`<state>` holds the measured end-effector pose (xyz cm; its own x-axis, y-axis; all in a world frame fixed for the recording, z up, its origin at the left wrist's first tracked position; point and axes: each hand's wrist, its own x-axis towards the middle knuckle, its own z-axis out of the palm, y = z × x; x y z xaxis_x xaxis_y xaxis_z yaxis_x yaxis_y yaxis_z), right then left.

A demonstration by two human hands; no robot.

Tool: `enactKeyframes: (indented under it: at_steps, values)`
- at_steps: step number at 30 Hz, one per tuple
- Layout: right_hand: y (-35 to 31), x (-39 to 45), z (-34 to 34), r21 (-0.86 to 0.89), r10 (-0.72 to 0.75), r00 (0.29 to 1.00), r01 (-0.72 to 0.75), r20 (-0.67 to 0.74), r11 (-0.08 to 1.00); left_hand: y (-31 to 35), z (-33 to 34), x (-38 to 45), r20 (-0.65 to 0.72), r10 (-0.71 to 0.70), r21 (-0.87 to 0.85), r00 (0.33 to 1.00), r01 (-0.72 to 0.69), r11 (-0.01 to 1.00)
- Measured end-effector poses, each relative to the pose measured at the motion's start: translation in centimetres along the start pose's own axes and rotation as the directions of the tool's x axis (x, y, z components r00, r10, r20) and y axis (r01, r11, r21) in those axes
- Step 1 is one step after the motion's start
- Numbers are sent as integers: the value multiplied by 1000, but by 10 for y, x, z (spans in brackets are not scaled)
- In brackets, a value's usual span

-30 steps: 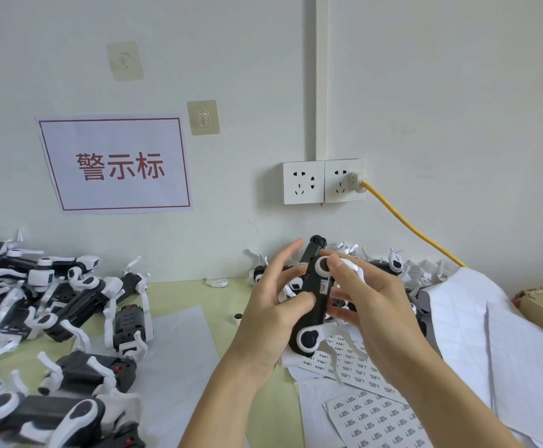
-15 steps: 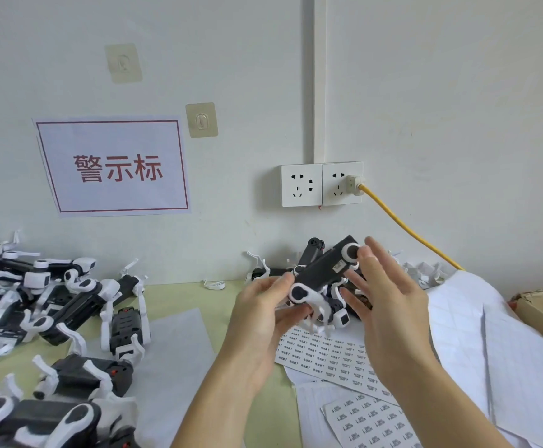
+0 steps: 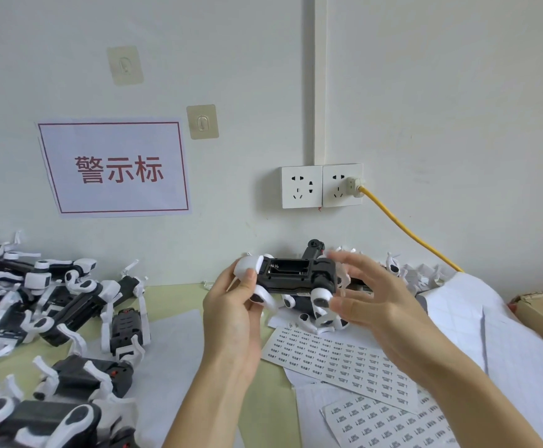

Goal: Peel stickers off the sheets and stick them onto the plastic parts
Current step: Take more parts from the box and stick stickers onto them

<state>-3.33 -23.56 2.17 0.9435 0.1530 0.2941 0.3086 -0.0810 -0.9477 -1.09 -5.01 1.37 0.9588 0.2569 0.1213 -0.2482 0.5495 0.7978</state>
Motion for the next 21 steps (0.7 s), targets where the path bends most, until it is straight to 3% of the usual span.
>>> enactKeyframes:
  at_steps: [7, 14, 18, 21]
  values:
    - [4, -1, -7, -319, -19, 999, 4, -44, 948, -5, 3, 0, 39, 24, 159, 999, -30, 987]
    - [10, -4, -9, -508, -17, 993, 75, 119, 858, -17, 2, -3, 73, 44, 485, 996, -74, 872]
    - [12, -3, -20, -490, 29, 999, -9, 33, 871, -26, 9, -9, 141, 58, 584, 988, -131, 801]
    - [16, -4, -47, -346, 158, 986, -169, -58, 923, -31, 15, -14, 183, 58, 538, 981, -150, 830]
